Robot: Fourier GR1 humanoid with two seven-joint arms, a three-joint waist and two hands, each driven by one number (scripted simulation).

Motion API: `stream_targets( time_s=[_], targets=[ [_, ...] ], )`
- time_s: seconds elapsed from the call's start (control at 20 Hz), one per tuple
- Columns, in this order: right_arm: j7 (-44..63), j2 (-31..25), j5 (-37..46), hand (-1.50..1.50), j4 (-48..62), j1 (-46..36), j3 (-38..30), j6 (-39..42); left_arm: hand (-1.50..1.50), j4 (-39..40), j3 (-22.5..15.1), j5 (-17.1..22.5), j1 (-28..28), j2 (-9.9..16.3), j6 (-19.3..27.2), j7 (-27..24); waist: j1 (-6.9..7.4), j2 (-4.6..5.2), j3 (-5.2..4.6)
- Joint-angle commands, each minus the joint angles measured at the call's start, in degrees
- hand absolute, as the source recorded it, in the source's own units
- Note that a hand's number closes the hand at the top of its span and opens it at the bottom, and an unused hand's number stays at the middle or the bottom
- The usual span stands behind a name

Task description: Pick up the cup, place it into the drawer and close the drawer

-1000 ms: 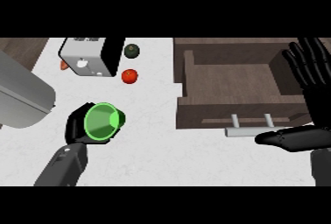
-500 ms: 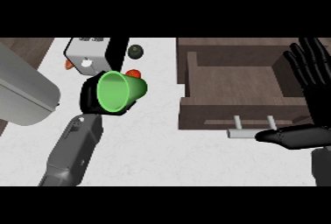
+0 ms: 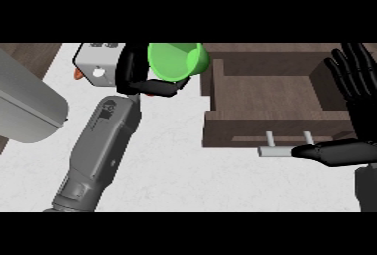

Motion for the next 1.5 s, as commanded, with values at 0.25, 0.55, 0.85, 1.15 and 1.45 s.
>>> stream_targets(
  time_s=[0.25, 0.55, 0.85, 1.15, 1.45],
  targets=[
    [-1.31, -0.92, -1.19, -1.5, 1.59, -0.38, -1.69, 1.12, 1.5, 0.7, -8.96, 3.59, -17.46, -0.65, 16.01, 17.58, -1.51, 0.32, 0.02],
    [-1.69, 2.1, 1.41, -1.5, 0.74, -0.8, 2.67, -0.19, 1.5, 15.87, -12.88, 6.83, -24.47, -0.66, 19.97, 18.89, -3.3, 0.94, 0.02],
    [-2.81, 0.64, -0.85, -1.5, 2.39, -2.14, 0.88, 1.75, 1.5, 25.8, -17.69, 8.76, -27.82, -0.66, 22.39, 19.25, -6.43, 1.8, 0.11],
    [-1.79, 0.15, -1.21, -1.5, 3.16, -5.83, 1.8, 2.55, 1.5, 30.71, -22.89, 9.56, -28.38, -0.66, 16.17, 22.41, -9.0, 2.68, 0.12],
    [-2.38, 1.89, -0.91, -1.5, 3.51, -6.82, 4.15, 2.73, -1.5, 30.33, -26.58, 11.88, -27.96, -0.66, 15.65, 22.81, -11.72, 3.22, 0.13]
  ],
)
